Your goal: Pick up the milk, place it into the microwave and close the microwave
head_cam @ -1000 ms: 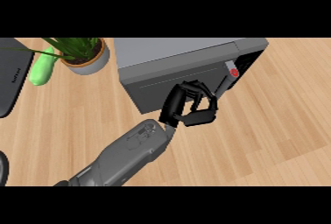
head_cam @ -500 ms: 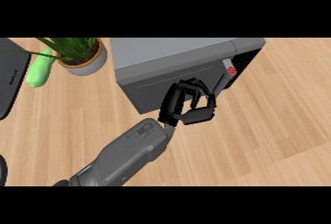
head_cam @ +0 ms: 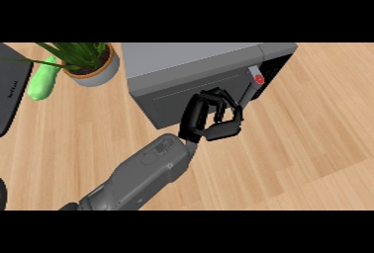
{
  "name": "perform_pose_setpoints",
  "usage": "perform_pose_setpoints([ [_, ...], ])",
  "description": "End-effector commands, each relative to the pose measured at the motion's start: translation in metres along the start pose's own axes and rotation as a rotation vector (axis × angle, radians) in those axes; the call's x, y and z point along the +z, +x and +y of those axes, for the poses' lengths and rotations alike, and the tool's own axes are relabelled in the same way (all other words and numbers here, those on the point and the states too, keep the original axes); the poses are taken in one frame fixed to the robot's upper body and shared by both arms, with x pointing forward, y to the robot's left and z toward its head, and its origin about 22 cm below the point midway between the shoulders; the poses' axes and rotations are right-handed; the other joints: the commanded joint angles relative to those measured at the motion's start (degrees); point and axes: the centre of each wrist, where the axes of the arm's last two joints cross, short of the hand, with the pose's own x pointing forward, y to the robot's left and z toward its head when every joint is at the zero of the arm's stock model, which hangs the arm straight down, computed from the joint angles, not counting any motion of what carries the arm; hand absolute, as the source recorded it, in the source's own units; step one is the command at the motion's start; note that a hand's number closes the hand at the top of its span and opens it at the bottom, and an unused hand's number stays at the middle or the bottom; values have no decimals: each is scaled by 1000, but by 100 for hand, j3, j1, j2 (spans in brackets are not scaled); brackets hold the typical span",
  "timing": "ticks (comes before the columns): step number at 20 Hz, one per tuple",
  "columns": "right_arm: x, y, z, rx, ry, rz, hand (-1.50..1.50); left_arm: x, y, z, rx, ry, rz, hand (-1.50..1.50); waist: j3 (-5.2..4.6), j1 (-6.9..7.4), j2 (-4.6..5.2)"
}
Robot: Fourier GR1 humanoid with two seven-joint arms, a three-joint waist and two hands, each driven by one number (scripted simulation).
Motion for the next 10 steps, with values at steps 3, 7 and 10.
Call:
perform_pose_setpoints([
  [3, -9, 5, -13, 26, -6, -17, -150, -26, 12, 5, -10, 19, -28, 150, -1, -87, 69],
  [7, -14, 10, -24, 62, 2, -9, -150, -29, 15, 3, 1, 33, -43, 150, 5, -107, 88],
  [10, -14, 9, -28, 45, -8, -13, -150, -25, 9, 6, 1, 34, -34, 150, 8, -84, 73],
])
